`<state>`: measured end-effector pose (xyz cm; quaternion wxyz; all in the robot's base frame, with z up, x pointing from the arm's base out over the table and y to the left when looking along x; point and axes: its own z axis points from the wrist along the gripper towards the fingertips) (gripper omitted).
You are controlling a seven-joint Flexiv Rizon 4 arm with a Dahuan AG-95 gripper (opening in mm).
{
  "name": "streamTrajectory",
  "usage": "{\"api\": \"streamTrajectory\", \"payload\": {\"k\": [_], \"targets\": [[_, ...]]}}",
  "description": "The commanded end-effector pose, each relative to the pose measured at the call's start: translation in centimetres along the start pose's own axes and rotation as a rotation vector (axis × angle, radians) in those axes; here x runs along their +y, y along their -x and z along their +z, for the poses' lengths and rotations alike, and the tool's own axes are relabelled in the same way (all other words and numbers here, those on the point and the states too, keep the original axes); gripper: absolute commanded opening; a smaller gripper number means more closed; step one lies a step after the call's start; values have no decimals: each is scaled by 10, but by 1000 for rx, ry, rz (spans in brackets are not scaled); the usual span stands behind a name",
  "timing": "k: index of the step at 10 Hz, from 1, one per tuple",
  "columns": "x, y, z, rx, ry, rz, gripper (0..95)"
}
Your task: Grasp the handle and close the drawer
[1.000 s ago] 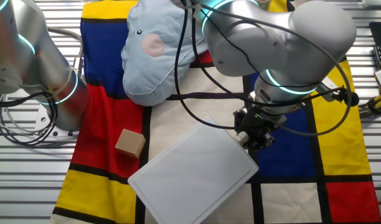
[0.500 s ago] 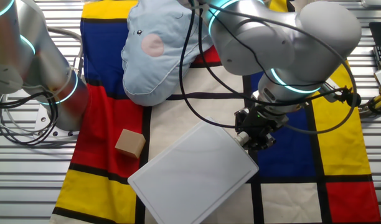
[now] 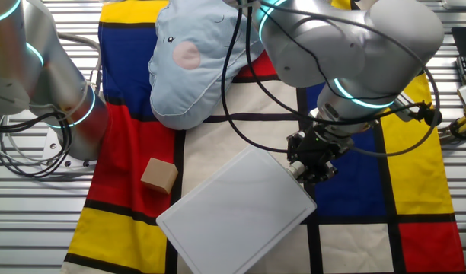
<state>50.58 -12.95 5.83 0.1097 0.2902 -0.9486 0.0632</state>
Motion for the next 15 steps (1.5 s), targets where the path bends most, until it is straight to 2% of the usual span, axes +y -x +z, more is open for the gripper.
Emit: {"api": "streamTrajectory", "payload": {"k": [1,7,15], "targets": [[1,-1,-2,9,2,5,0],[1,-3,-6,11,0,3,0],[3,-7,-2,-8,-2,7,0]]}}
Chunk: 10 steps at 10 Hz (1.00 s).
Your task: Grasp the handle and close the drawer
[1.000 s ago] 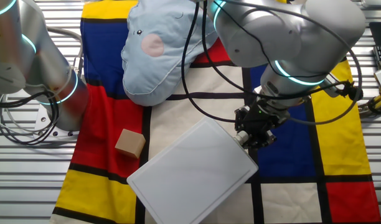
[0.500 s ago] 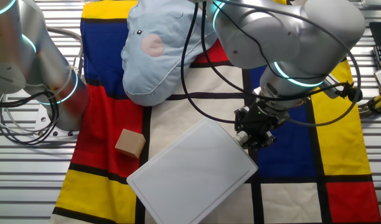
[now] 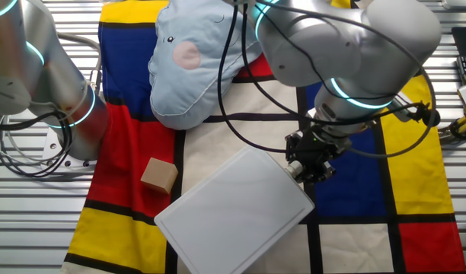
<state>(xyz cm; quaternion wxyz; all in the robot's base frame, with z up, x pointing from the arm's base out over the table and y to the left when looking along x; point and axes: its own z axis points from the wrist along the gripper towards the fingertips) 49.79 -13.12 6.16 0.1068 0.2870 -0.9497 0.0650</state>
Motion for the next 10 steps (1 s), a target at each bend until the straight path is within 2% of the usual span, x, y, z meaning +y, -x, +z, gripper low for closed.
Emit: {"api": "streamTrajectory", "payload": {"k": [1,10], "targets": [[0,1,0,-4,1,-1,0],[0,-4,2,7,-2,-1,0]]}}
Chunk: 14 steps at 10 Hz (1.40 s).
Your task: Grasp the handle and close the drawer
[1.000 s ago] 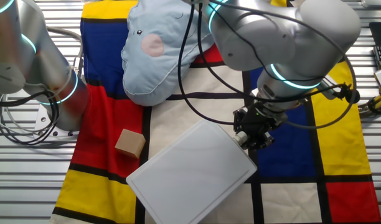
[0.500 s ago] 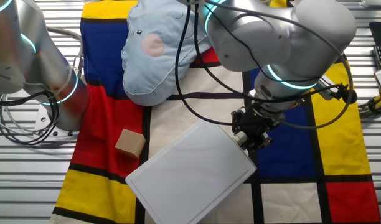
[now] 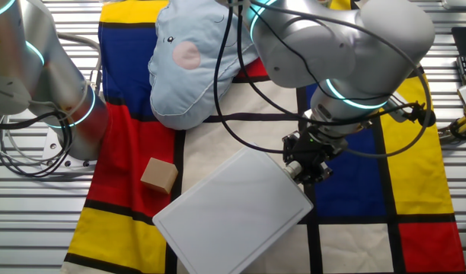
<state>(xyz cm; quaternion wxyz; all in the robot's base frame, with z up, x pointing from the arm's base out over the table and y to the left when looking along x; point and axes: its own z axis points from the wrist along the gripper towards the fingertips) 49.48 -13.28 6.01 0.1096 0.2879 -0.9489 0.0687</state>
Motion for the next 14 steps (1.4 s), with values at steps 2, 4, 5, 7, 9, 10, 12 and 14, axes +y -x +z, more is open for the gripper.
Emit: {"api": "streamTrajectory", "payload": {"k": [2,4,5,7,9,10,12,14], "targets": [[0,-2,0,1,3,0,0],[0,-2,0,1,4,1,0],[0,-2,0,4,5,1,0],[0,-3,1,9,7,5,0],[0,-3,2,18,6,7,0],[0,-4,2,21,5,7,0],[0,-4,2,23,1,5,0],[0,-4,2,33,3,7,0]]}}
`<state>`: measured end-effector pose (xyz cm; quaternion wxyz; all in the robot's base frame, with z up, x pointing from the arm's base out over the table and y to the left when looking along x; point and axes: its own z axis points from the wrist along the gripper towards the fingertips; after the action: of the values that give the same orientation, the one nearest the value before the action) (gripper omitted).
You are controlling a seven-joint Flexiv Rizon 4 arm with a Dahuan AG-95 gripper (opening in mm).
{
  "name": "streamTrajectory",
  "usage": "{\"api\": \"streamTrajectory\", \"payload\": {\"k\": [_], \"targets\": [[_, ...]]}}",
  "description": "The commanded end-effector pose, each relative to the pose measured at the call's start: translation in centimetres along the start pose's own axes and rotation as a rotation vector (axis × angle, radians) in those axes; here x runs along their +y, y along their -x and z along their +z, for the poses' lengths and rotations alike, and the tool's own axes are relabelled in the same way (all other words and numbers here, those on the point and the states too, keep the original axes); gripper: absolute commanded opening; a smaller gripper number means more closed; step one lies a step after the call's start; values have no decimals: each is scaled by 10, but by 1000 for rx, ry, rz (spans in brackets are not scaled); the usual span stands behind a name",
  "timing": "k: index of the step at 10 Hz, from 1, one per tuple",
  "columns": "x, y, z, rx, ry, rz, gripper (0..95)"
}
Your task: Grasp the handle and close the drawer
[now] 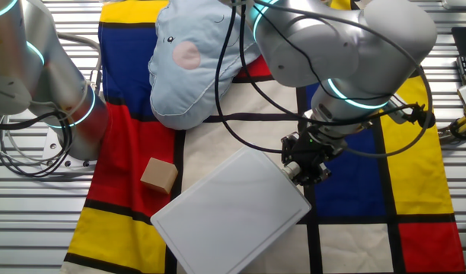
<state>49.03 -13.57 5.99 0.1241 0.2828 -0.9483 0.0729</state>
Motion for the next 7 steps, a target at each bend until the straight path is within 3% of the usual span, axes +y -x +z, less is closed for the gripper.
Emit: {"api": "streamTrajectory", "payload": {"k": [1,7], "targets": [[0,1,0,3,1,-1,0],[0,-2,1,23,3,5,0]]}}
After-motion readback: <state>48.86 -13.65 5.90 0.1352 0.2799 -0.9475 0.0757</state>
